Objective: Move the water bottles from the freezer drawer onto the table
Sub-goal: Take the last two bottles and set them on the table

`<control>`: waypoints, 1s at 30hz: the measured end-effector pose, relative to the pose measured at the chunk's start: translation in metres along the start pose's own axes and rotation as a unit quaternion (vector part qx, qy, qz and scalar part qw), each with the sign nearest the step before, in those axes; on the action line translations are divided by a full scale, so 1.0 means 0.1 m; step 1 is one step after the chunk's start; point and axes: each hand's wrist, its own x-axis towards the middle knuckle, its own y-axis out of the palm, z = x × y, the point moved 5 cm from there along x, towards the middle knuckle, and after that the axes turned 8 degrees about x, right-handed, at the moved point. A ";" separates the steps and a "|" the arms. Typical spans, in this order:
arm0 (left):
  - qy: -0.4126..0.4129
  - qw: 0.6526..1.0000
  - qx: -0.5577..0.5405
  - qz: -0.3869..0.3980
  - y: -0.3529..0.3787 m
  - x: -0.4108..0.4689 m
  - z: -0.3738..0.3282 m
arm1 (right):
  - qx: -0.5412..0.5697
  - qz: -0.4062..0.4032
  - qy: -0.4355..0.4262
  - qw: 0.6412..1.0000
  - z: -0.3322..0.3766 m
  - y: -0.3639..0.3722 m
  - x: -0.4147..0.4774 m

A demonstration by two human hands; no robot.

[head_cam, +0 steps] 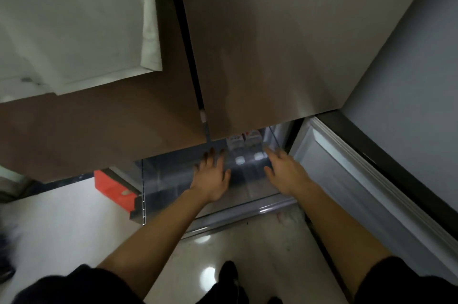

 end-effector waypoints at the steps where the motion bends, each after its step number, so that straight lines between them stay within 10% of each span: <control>1: -0.004 1.000 0.000 0.009 0.03 0.07 -0.01 | -0.030 0.001 -0.005 1.000 -0.02 0.01 0.08; 30: -0.005 0.992 -0.012 0.124 0.65 0.91 -0.34 | 0.038 0.263 0.078 0.961 -0.27 0.85 0.53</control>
